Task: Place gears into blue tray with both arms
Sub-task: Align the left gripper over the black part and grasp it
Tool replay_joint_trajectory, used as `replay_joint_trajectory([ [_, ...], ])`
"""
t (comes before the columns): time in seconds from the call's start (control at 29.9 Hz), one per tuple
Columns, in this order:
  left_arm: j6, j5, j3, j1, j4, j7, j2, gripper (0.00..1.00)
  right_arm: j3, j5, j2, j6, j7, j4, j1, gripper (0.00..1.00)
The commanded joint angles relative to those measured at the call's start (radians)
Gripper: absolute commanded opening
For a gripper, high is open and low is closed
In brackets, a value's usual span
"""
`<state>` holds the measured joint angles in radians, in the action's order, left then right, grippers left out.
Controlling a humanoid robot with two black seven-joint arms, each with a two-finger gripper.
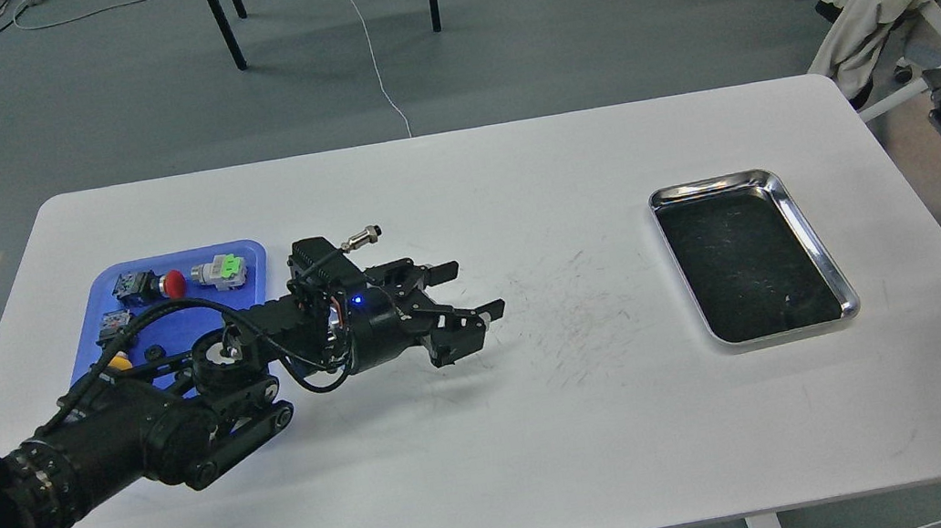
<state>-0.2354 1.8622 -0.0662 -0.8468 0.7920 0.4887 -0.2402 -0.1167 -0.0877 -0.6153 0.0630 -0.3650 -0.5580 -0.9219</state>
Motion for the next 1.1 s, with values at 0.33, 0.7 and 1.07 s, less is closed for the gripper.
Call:
replay_joint_trajectory([
  [0.33,-0.044,0.118,0.022,0.005,-0.097,0.000,0.021,0.82,0.008,0.002,0.003,0.000,0.000,0.020,0.003,0.94],
  [0.7,-0.101,0.117,0.068,0.026,-0.229,0.000,0.088,0.73,0.012,0.005,0.002,0.000,0.000,0.020,0.005,0.94],
  [1.07,-0.101,0.117,0.079,0.034,-0.238,0.000,0.095,0.61,0.015,0.008,0.006,0.000,0.000,0.021,0.006,0.94],
])
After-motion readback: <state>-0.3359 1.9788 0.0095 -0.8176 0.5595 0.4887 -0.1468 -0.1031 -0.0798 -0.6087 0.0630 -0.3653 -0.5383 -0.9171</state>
